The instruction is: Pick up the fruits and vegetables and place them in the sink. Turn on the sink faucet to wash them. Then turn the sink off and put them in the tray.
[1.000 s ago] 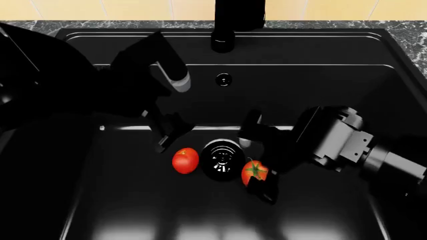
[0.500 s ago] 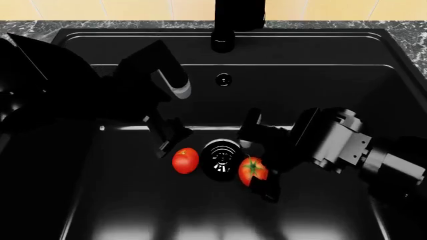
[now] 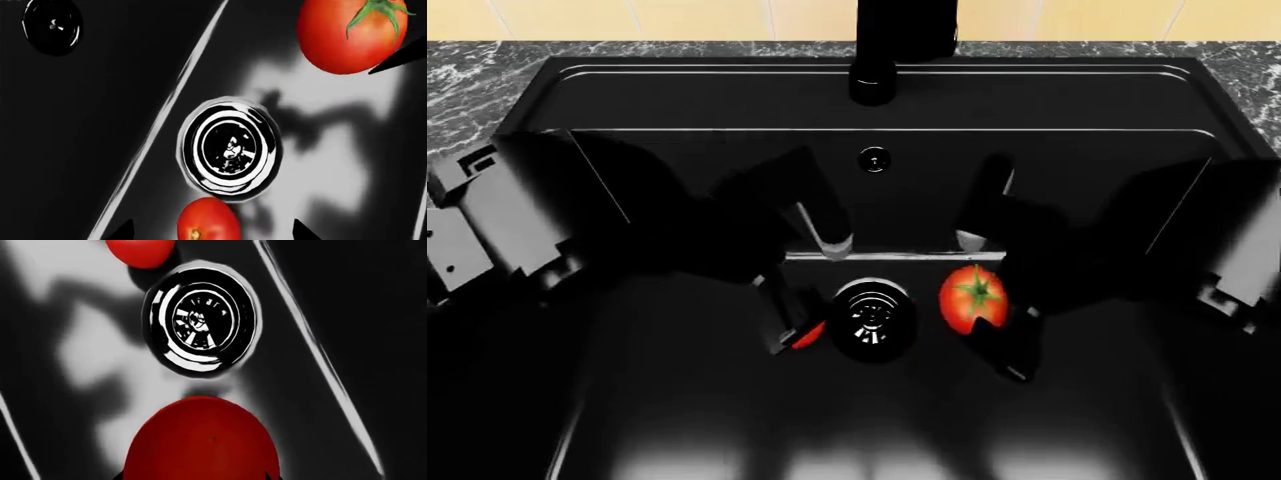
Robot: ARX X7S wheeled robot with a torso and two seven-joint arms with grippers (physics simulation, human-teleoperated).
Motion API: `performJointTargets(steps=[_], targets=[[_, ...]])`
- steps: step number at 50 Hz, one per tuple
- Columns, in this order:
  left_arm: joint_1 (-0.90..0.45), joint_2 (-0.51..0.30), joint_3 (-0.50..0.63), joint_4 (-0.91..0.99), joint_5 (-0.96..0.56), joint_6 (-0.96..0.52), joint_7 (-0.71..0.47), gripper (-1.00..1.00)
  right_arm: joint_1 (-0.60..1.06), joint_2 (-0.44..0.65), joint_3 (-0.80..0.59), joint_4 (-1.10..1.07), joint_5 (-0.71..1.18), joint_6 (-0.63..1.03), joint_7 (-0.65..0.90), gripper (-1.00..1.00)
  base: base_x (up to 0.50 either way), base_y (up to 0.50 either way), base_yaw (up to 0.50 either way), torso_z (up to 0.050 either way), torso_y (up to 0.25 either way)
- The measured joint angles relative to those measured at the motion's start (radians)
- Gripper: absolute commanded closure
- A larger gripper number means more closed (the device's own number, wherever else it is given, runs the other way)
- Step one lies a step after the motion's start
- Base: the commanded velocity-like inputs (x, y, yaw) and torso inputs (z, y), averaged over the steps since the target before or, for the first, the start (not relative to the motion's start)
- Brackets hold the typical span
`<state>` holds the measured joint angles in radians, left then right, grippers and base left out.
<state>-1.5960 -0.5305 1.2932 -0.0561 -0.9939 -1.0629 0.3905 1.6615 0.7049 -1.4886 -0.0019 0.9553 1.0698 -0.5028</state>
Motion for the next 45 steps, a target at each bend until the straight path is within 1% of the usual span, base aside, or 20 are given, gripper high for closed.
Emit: performJointTargets(steps=[9, 18, 29, 45], targets=[[0.038, 0.063, 0.059, -0.073, 0.073, 0.048, 0.010, -1.00, 0.043, 0.075, 0.031, -0.106, 0.050, 0.062, 0.045, 1.00, 0.00, 0.00, 0.00, 0.000, 0.000], [0.082, 0.126, 0.101, -0.190, 0.139, 0.106, 0.020, -1.00, 0.062, 0.111, 0.045, -0.157, 0.073, 0.088, 0.068, 1.00, 0.00, 0.00, 0.00, 0.000, 0.000], [0.136, 0.188, 0.142, -0.341, 0.197, 0.162, 0.041, -1.00, 0.065, 0.117, 0.042, -0.166, 0.070, 0.088, 0.068, 1.00, 0.00, 0.00, 0.00, 0.000, 0.000], [0.195, 0.246, 0.196, -0.477, 0.241, 0.190, 0.078, -1.00, 0.058, 0.105, 0.027, -0.143, 0.050, 0.073, 0.051, 1.00, 0.00, 0.00, 0.00, 0.000, 0.000]])
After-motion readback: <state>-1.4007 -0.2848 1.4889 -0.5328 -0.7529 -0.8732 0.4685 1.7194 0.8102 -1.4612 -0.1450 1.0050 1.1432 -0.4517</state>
